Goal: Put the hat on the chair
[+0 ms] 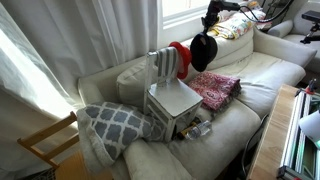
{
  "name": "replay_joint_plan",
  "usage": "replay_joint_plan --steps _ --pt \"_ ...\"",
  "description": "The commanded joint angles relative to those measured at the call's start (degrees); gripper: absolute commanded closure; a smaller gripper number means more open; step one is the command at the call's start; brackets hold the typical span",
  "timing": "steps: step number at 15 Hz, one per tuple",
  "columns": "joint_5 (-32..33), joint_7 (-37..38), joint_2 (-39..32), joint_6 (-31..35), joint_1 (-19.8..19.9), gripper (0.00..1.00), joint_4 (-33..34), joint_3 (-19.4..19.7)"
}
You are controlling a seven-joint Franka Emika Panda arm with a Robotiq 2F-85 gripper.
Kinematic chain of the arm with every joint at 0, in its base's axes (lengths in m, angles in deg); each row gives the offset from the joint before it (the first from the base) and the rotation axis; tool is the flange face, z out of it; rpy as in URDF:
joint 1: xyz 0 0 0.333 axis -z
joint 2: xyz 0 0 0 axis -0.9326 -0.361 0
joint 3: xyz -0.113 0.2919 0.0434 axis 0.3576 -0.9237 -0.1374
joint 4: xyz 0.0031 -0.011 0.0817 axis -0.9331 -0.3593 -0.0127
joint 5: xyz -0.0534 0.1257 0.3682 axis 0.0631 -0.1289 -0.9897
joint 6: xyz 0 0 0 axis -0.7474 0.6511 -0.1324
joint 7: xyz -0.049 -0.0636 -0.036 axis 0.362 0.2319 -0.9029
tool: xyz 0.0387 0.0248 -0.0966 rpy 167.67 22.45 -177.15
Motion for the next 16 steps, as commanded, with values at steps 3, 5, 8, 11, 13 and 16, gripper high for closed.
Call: replay_joint_plan --steps 3,5,8,11,13,16 --pt "14.9 7.4 9.0 -5.0 -4.6 0.99 -10.1 2.1" --pt "16.3 8.3 12.2 -8.2 -5.9 0.99 -13.1 1.1" --pt "16.3 10.6 16.2 -13.7 -8.3 0.99 -16.7 -0.5" --pt "18.9 18.4 18.5 -14.2 -11.7 0.99 -19.7 -1.8" --pt "20.3 24.5 19.7 -13.1 -13.8 0.99 -21.6 -3.2" --pt "18.1 23.9 17.9 -14.1 -13.9 0.98 -19.3 -4.0"
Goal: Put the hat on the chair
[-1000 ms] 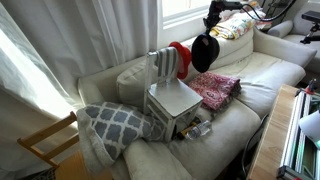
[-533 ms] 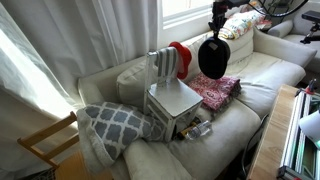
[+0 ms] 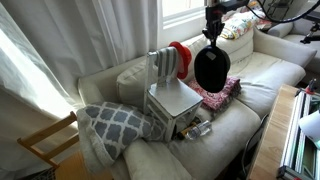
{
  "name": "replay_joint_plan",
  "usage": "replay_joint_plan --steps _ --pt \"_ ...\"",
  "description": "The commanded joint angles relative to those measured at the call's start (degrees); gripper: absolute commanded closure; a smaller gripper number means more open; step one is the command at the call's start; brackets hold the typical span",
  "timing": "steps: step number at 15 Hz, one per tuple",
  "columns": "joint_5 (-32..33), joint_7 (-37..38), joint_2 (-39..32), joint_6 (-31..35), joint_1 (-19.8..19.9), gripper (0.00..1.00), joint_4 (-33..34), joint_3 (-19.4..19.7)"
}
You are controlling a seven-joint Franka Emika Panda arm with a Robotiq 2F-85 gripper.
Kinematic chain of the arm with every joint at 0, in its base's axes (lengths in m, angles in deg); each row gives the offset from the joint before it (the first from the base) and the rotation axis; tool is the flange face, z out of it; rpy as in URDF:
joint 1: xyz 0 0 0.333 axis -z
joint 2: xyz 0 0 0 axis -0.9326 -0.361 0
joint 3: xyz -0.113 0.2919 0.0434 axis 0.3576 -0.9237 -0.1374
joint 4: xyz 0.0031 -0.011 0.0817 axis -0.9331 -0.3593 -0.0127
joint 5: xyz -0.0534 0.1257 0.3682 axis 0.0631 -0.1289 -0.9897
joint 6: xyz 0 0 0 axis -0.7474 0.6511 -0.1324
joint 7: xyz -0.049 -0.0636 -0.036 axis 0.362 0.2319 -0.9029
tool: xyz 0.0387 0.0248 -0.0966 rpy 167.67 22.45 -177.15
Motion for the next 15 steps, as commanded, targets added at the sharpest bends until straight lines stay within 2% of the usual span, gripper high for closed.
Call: replay_joint_plan --steps 1,7,11,15 --pt "0.0 1.2 0.1 -0.2 -0.5 0.98 -0.1 -0.4" --pt "0.9 2.9 0.6 0.2 -0.7 0.99 -0.8 -0.4" --pt "0.1 3.4 0.7 2.9 -3.2 0.99 -1.6 -3.2" --pt "5.7 12.3 -1.1 7.1 -6.8 0.99 -1.8 -5.3"
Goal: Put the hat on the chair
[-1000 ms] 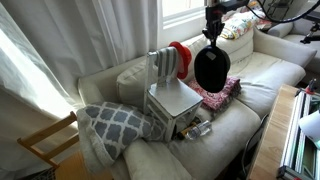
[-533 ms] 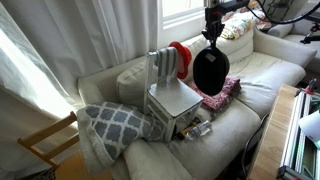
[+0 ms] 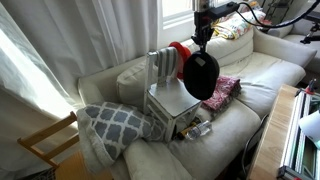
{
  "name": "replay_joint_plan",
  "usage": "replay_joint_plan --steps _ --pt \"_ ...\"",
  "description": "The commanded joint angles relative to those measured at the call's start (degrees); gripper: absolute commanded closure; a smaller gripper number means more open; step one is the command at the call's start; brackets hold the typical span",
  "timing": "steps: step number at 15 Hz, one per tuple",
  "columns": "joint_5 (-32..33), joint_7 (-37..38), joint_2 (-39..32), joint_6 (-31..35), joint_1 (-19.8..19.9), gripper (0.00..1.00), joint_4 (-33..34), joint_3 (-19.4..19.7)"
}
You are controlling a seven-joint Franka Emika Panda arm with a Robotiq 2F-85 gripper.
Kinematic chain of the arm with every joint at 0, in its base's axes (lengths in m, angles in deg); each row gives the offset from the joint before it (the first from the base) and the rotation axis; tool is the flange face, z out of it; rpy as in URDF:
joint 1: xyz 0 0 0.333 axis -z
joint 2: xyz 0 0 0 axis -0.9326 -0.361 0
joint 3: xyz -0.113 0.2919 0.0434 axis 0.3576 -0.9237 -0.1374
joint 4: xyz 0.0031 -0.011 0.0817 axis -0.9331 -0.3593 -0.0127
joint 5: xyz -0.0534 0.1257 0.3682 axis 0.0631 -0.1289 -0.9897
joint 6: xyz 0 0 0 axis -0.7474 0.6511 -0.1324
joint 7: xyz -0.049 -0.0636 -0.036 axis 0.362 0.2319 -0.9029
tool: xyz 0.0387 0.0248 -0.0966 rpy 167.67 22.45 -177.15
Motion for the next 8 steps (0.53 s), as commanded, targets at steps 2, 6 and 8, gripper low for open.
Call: replay_joint_plan --steps 2,6,8 --pt "8.4 12.7 -2.3 4.2 -4.4 0.99 -0.7 -1.4" --pt "16.3 20.8 -4.3 3.1 -8.0 0.99 1.0 -1.8" --pt "20.5 23.2 -4.2 1.2 -8.9 0.99 1.4 -1.3"
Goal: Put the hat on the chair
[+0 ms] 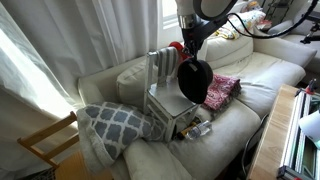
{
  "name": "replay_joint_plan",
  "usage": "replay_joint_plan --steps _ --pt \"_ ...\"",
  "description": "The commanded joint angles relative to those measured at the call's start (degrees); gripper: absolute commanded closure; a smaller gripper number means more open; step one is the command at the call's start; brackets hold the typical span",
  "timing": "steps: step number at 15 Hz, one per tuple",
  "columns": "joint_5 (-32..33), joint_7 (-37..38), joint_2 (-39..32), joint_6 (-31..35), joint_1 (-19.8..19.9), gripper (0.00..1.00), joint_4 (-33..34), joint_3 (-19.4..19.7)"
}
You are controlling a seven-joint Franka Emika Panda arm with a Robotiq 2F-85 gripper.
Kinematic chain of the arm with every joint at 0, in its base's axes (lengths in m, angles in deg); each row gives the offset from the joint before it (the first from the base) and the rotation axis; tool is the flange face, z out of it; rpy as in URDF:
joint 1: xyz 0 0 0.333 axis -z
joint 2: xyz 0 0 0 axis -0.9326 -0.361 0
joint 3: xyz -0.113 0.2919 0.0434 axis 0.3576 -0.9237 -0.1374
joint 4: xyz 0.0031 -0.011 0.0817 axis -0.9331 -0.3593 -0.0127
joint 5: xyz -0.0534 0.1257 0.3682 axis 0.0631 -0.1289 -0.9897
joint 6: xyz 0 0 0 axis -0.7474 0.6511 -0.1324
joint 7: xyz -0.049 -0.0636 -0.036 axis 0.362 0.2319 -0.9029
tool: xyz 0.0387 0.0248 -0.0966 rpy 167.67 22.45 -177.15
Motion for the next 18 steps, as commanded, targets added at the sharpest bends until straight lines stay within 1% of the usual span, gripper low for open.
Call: replay_joint_plan --steps 1,4,7,8,11,14,16,18 --pt "8.5 5.0 -0.2 -3.5 -1.5 0.99 1.1 1.2" --pt "15.1 7.0 -1.0 -6.1 -1.1 0.99 0.9 1.8" --pt "19.2 8.3 -2.0 -8.3 -0.7 0.99 1.5 2.4" --pt "19.4 8.1 -2.5 -8.2 -0.7 0.99 1.4 2.1" --pt "16.0 8.0 -5.0 -5.7 -1.4 0.99 1.0 0.3" --pt "14.5 9.7 -8.8 -4.9 -3.1 0.99 2.0 -1.3" --pt "11.2 9.5 -10.3 -3.9 -3.9 0.99 3.3 -2.3" --pt "5.2 7.8 -11.5 -1.4 -4.1 0.99 4.8 -3.4"
